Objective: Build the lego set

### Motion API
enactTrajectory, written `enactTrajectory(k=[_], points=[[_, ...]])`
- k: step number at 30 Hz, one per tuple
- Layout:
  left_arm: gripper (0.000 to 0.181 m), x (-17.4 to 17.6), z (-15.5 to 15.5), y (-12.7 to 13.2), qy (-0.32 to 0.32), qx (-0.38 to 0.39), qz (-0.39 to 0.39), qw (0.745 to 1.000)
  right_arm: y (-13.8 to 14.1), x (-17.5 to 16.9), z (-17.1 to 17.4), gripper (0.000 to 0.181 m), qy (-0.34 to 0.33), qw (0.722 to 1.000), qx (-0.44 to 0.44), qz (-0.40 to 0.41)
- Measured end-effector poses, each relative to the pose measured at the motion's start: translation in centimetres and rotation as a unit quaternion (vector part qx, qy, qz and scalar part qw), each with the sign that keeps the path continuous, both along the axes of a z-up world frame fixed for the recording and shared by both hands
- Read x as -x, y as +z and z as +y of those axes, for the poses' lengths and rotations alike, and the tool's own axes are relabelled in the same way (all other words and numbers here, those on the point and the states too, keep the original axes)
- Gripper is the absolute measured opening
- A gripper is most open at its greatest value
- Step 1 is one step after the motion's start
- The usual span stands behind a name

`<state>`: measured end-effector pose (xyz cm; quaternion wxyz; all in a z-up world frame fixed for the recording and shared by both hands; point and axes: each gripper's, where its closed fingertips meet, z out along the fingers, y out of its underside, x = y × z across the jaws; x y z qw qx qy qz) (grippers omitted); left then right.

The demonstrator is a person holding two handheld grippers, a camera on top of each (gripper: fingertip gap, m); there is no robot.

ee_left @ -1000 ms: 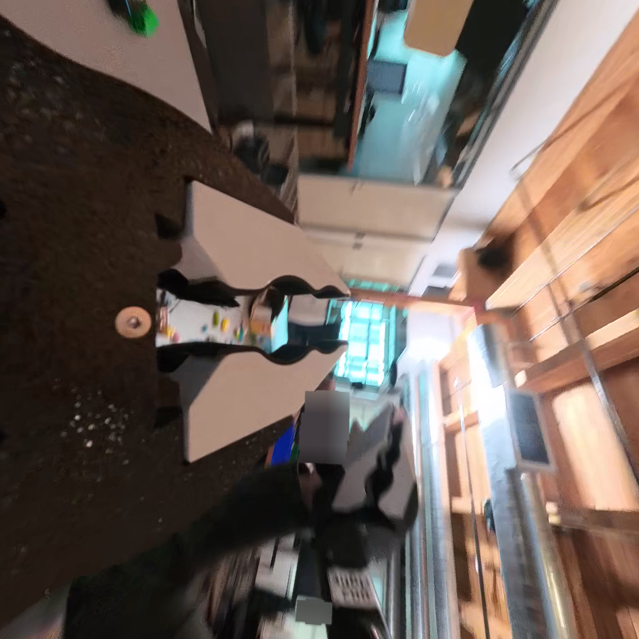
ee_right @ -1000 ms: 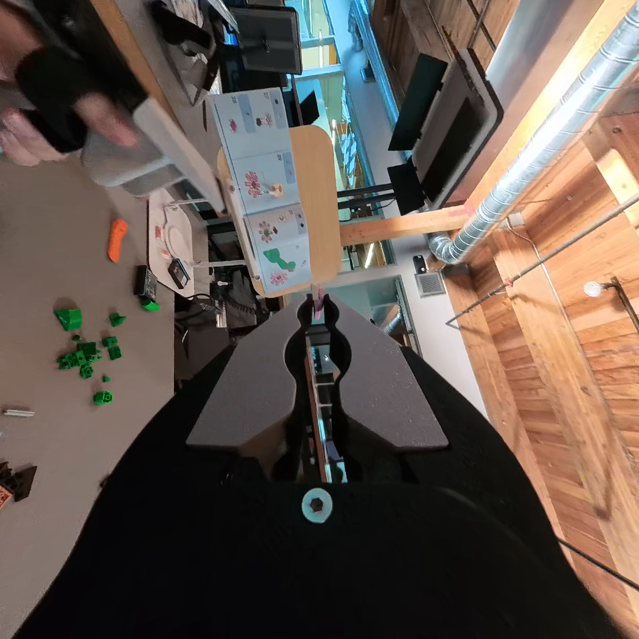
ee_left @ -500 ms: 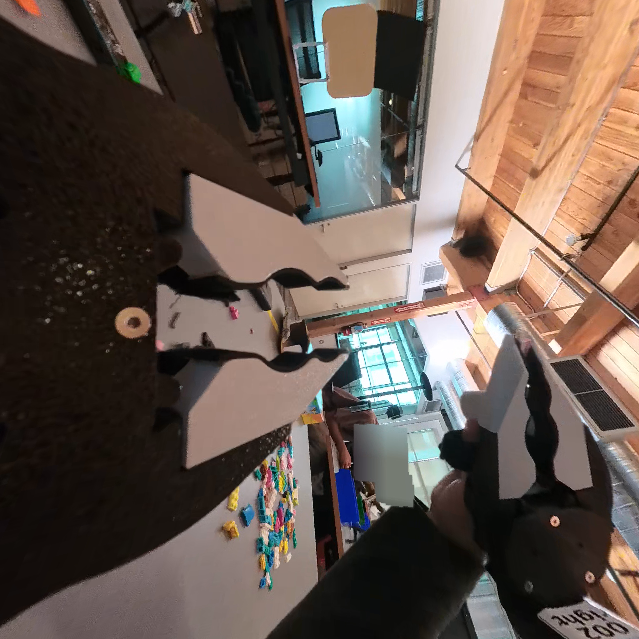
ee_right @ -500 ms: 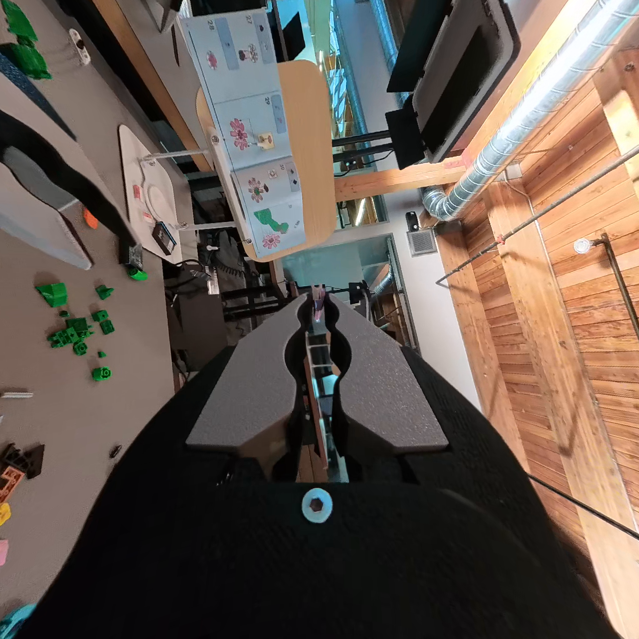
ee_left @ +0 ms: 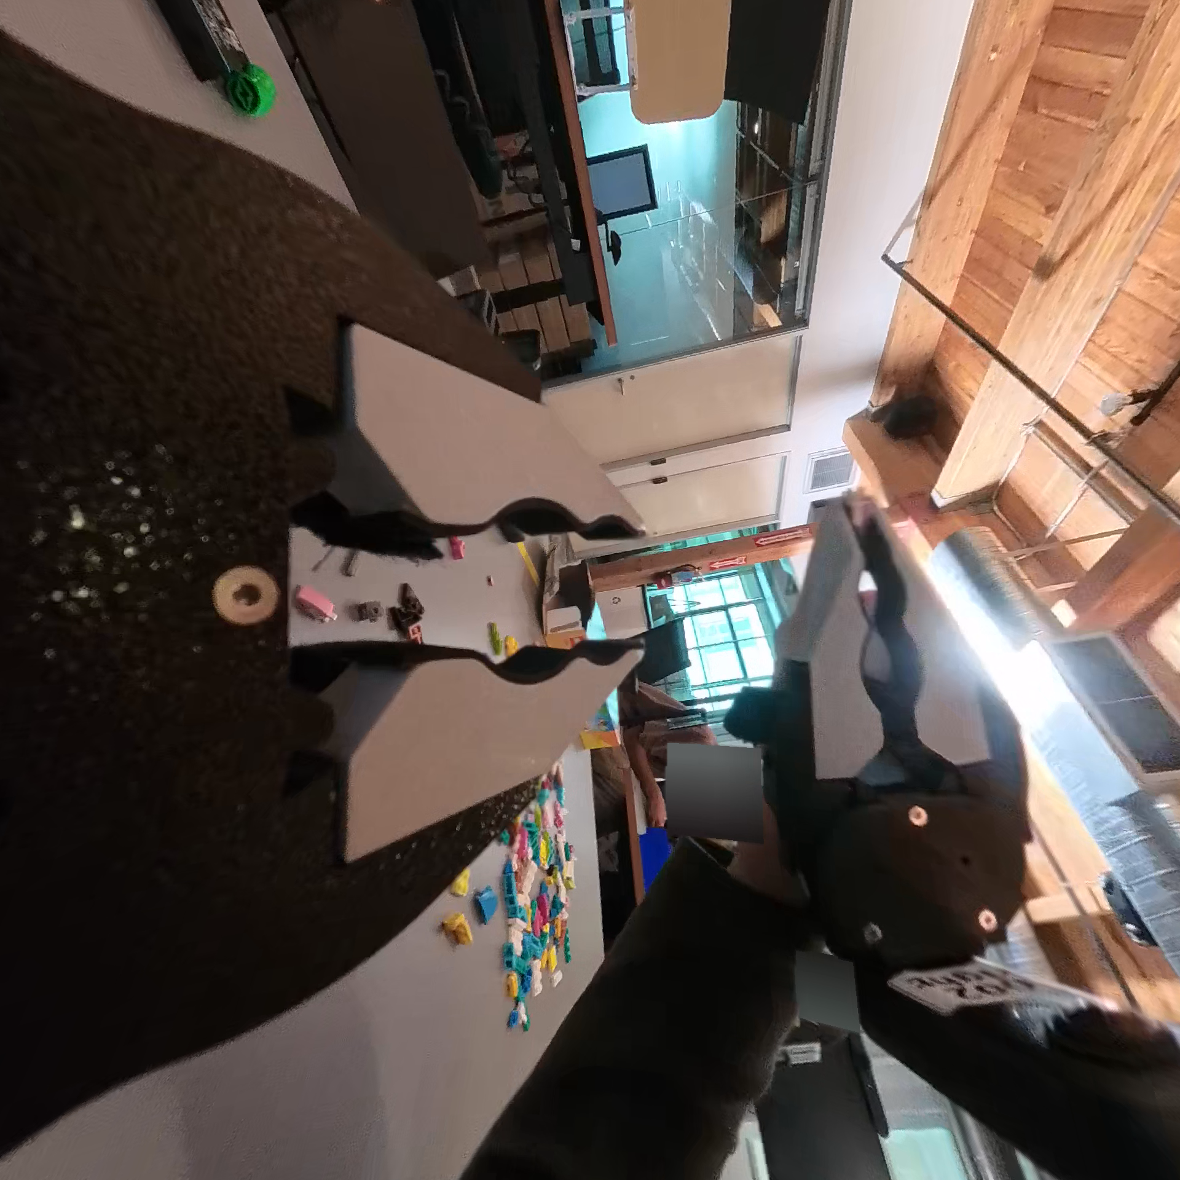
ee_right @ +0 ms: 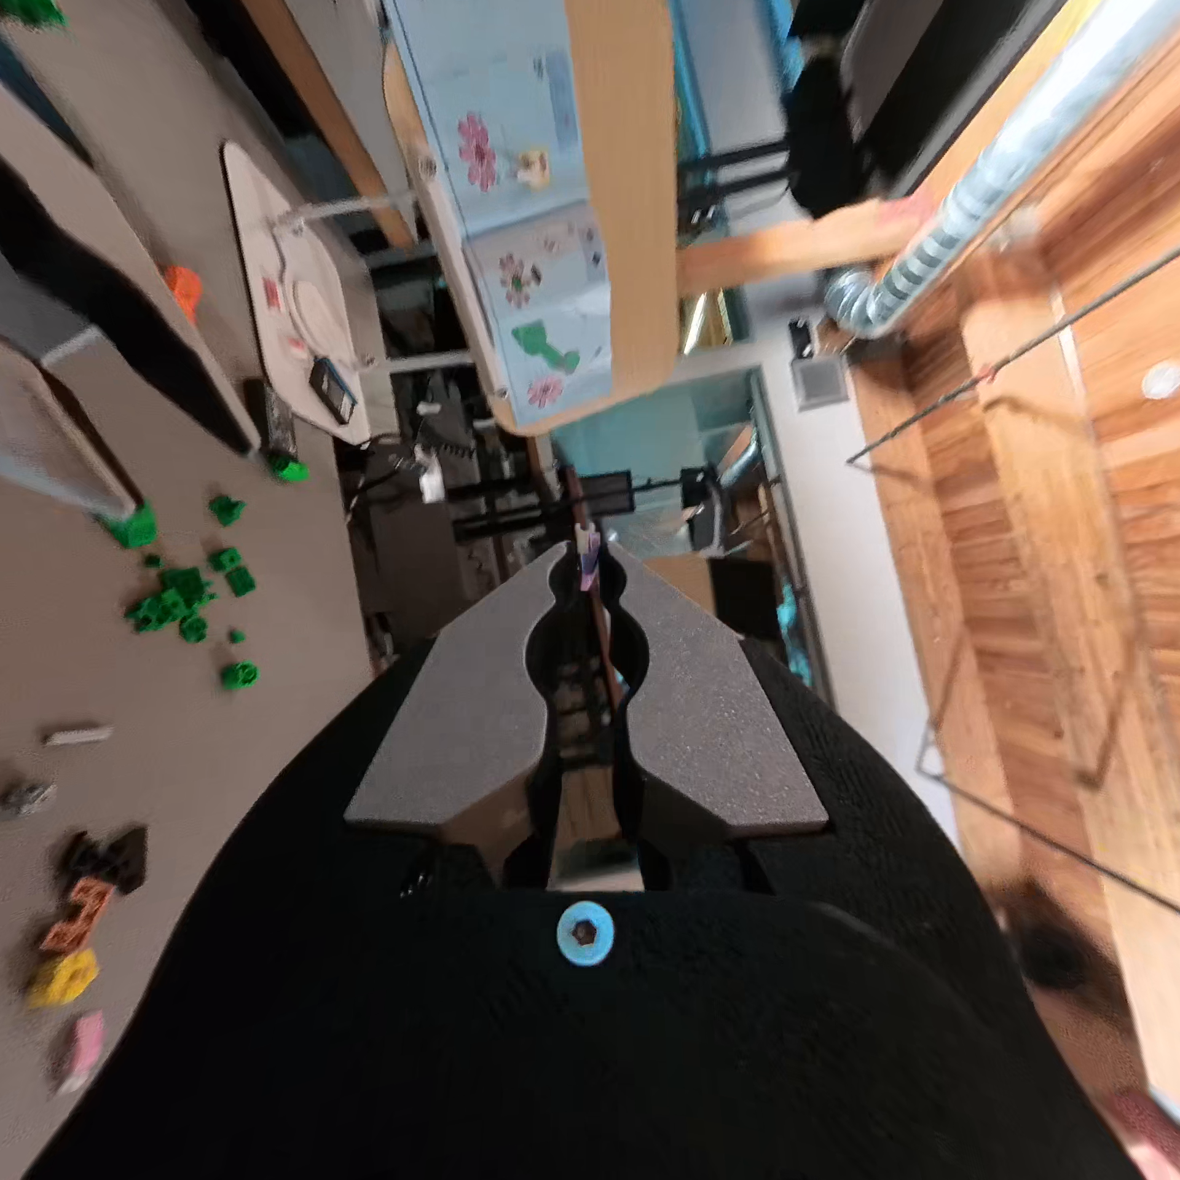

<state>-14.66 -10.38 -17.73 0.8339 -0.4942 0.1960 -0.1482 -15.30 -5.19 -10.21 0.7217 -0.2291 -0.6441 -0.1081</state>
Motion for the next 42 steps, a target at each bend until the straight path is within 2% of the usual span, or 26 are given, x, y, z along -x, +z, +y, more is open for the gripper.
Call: enactTrajectory(k=[3,6,9,10,11,13,15,19,22,24,25,26,29,35,42], points=[[0.023,-0.9,-0.2,-0.2,-0.003,-0.004,0.021,1.000,-3.6,-1.8,2.8,0.005,-0.049,0.997,0.052,-0.026],[0.021,-0.9,-0.2,-0.2,0.001,0.000,0.015,1.000,-9.1,-4.0,5.1,0.005,-0.090,0.986,0.111,-0.087],[0.018,0.8,0.8,-0.4,0.026,0.025,-0.017,0.999,-14.7,-5.8,5.2,0.005,-0.084,0.963,0.196,-0.163],[0.012,1.6,1.1,-0.3,0.032,0.032,-0.035,0.998,-16.0,-6.2,4.8,0.005,-0.075,0.954,0.232,-0.174],[0.000,2.5,1.1,0.0,0.034,0.031,-0.063,0.997,-16.9,-6.6,4.3,0.005,-0.062,0.947,0.264,-0.174],[0.000,3.6,1.0,0.6,0.045,0.025,-0.092,0.994,-18.1,-7.2,3.1,0.005,-0.039,0.934,0.303,-0.186],[0.000,3.5,0.9,0.7,0.050,0.022,-0.080,0.995,-19.4,-8.1,2.6,0.005,-0.042,0.924,0.315,-0.213],[0.000,2.8,0.7,0.6,0.031,0.018,-0.079,0.996,-22.0,-9.2,2.0,0.005,-0.047,0.911,0.304,-0.275],[0.000,2.7,0.7,0.5,0.029,0.018,-0.075,0.997,-22.6,-9.2,2.5,0.005,-0.055,0.923,0.224,-0.307],[0.000,2.5,0.9,0.2,0.035,0.023,-0.064,0.997,-21.8,-8.5,2.5,0.005,-0.039,0.944,0.109,-0.310],[0.000,2.3,0.9,0.1,0.037,0.024,-0.059,0.997,-21.8,-8.2,2.1,0.005,-0.028,0.944,0.063,-0.321],[0.000,2.2,0.9,0.2,0.036,0.022,-0.057,0.998,-22.4,-8.2,1.6,0.005,-0.020,0.939,0.054,-0.340],[0.000,2.2,0.8,0.1,0.036,0.020,-0.053,0.998,-23.2,-8.1,0.6,0.005,0.001,0.932,0.064,-0.358],[0.000,2.0,0.9,-0.1,0.038,0.022,-0.048,0.998,-23.3,-8.1,0.5,0.006,-0.008,0.931,0.128,-0.340],[0.002,2.1,1.0,-0.2,0.039,0.026,-0.051,0.998,-22.4,-8.5,-0.5,0.026,-0.004,0.919,0.250,-0.304]])
